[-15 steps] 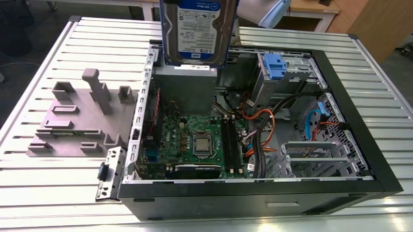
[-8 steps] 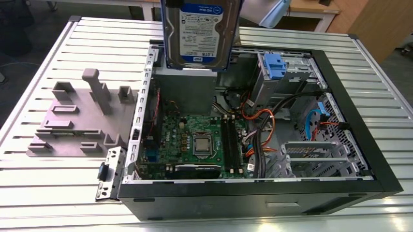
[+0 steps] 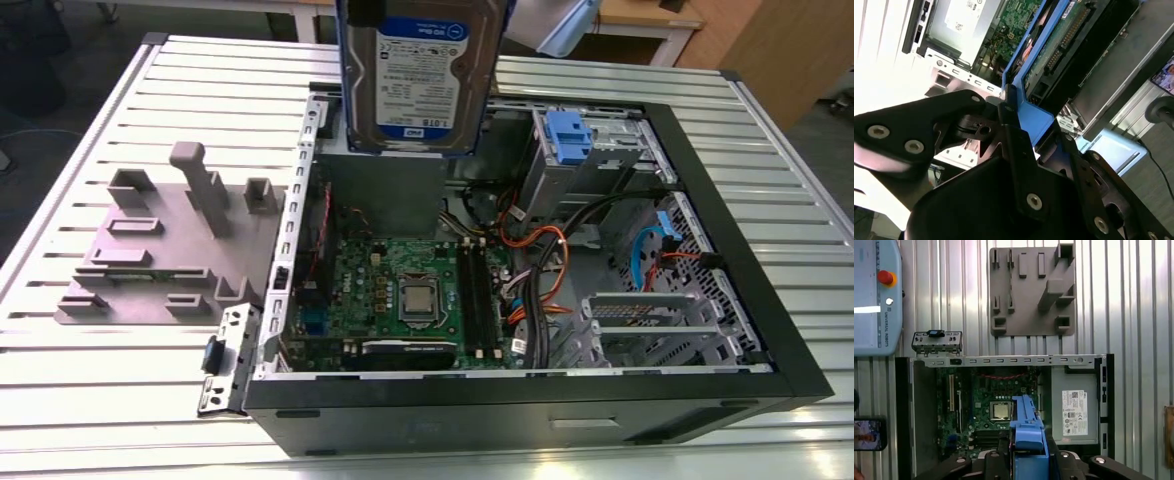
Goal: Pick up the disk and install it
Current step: 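Pick up the disk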
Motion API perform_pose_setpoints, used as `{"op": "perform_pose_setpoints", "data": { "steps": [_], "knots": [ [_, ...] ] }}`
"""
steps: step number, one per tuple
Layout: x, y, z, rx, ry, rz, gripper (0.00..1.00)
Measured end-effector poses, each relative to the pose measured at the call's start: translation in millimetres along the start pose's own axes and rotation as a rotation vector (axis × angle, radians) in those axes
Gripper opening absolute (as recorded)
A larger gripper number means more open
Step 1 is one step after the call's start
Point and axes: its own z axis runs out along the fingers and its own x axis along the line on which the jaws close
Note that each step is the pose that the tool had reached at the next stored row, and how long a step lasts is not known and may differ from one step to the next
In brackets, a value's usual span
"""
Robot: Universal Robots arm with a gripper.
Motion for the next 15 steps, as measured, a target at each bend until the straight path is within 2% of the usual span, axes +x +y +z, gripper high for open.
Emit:
{"op": "perform_pose_setpoints", "data": {
  "steps": [3, 12, 15],
  "knots": [
    [0.0, -8.5, 0.4, -0.0001, 0.0001, 0.0, 0.36],
    [-1.6, -47.8, 2.6, -0.0001, 0.0001, 0.0, 0.36],
    [-1.8, -53.8, 3.2, 0.0, 0.0, 0.0, 0.36]
  ]
}}
